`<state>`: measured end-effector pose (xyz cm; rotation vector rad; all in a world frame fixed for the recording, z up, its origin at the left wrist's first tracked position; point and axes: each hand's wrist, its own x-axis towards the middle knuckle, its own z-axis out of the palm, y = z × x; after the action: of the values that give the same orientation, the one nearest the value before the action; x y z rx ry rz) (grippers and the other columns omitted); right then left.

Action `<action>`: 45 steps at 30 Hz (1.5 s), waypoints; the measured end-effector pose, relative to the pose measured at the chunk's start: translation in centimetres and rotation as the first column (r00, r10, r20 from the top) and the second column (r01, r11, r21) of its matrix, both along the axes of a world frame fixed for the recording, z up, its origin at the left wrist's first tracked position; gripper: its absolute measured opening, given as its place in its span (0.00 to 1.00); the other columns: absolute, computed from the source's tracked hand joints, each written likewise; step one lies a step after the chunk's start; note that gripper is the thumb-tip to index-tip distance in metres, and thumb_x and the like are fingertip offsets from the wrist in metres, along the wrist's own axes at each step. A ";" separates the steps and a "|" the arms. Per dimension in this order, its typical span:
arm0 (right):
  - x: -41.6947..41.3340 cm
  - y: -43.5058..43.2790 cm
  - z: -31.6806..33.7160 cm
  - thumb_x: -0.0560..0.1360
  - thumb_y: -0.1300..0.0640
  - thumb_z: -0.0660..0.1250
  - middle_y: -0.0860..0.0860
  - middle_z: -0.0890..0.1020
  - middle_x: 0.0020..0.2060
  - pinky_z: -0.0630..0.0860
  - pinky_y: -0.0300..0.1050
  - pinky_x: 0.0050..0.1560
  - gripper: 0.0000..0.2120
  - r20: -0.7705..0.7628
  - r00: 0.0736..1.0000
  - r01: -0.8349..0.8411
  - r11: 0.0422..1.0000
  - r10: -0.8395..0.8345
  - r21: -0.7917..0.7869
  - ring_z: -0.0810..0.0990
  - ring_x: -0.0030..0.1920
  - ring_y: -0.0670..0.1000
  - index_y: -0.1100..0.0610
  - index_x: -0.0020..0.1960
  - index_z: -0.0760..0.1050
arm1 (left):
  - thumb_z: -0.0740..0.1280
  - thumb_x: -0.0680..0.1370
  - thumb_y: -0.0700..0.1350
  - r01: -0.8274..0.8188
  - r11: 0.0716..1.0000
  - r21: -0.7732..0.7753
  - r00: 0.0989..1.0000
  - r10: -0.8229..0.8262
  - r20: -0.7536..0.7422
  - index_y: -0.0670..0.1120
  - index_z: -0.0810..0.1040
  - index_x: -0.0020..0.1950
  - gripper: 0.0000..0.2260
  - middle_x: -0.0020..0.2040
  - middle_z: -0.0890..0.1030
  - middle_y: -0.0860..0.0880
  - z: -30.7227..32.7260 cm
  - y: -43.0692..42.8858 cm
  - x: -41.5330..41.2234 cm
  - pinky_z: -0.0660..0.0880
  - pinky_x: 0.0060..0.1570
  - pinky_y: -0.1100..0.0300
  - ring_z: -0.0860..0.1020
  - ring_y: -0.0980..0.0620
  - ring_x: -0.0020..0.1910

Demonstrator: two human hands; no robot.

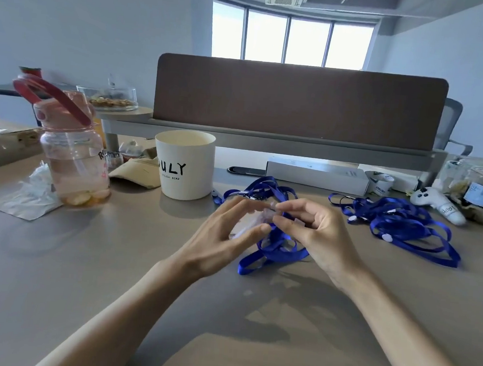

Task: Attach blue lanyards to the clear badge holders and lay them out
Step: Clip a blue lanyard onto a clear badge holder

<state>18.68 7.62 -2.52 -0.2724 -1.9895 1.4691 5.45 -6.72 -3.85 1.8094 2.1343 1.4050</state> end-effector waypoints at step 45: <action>-1.0 -3.1 -0.3 0.73 0.67 0.72 0.52 0.85 0.39 0.80 0.43 0.48 0.08 -0.114 0.993 -0.050 0.977 0.027 -0.208 0.83 0.41 0.50 0.54 0.42 0.82 | 0.55 0.79 0.46 -0.173 0.970 0.172 0.898 0.227 -0.376 0.45 0.65 0.36 0.12 0.30 0.69 0.48 -0.2 0.0 0.0 0.64 0.30 0.54 0.66 0.45 0.31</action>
<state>17.65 4.55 -2.81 -0.2378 -1.7619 1.6859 5.49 -6.67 -4.00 2.1327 2.5399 1.3435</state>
